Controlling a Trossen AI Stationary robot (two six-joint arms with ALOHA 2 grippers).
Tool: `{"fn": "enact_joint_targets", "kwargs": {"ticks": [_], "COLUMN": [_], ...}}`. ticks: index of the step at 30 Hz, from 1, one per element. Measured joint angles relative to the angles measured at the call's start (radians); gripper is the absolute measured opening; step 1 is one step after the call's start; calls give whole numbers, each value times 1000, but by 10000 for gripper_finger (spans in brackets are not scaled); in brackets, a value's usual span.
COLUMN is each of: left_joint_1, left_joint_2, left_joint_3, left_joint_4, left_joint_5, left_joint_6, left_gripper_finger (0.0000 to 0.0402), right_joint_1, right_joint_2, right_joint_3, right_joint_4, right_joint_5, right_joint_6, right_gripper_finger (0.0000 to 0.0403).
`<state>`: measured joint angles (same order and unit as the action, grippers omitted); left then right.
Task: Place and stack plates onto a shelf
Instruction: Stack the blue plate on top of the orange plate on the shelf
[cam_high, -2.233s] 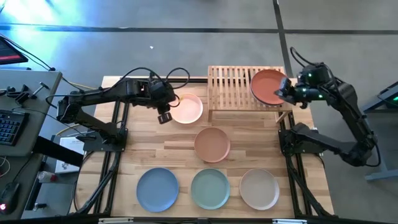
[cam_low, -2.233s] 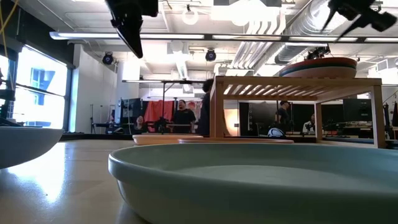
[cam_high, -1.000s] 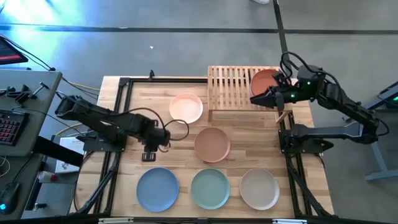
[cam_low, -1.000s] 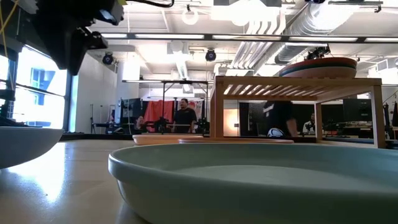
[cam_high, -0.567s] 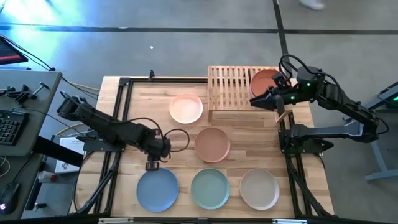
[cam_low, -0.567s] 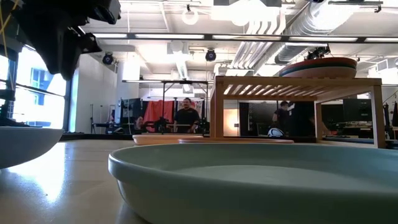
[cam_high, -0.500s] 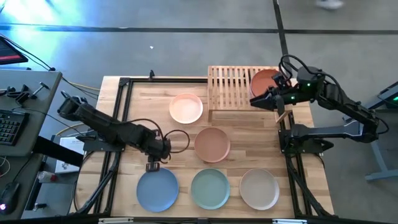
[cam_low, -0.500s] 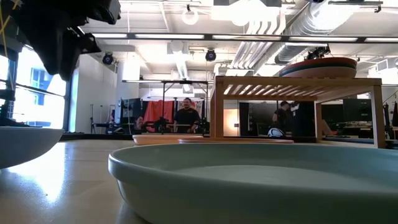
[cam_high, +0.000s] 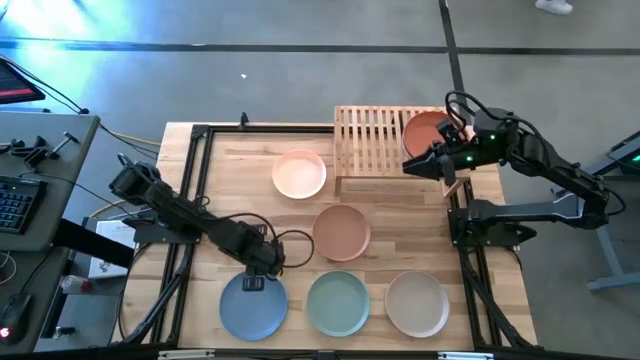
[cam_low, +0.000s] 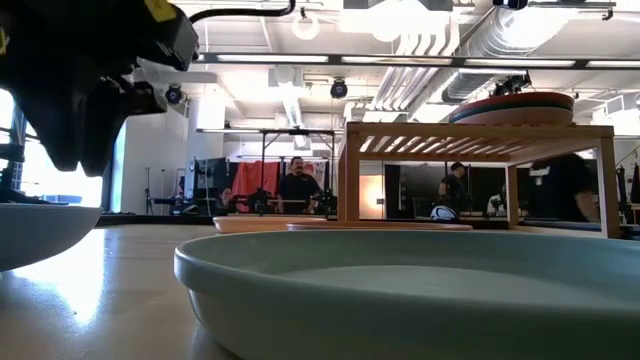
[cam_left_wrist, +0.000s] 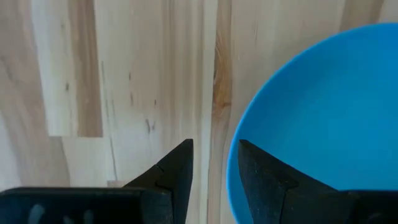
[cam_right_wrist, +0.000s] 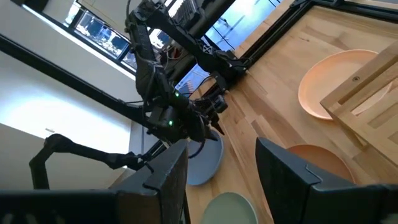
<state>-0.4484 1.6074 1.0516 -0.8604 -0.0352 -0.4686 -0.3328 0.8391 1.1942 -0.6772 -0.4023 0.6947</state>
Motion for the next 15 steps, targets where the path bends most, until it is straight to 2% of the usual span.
{"fn": "enact_joint_targets", "kwargs": {"ticks": [8, 15], "left_joint_1": [-4, -25], "left_joint_2": [65, 86], "left_joint_3": [0, 0], "left_joint_4": [12, 17], "left_joint_5": [54, 57], "left_joint_6": [0, 0], "left_gripper_finger": [115, 115], "right_joint_1": [0, 0], "right_joint_2": [0, 0], "right_joint_3": [0, 0], "right_joint_4": [-6, -27], "right_joint_5": [0, -1], "right_joint_6": [0, -4], "right_gripper_finger": [169, 169]}}
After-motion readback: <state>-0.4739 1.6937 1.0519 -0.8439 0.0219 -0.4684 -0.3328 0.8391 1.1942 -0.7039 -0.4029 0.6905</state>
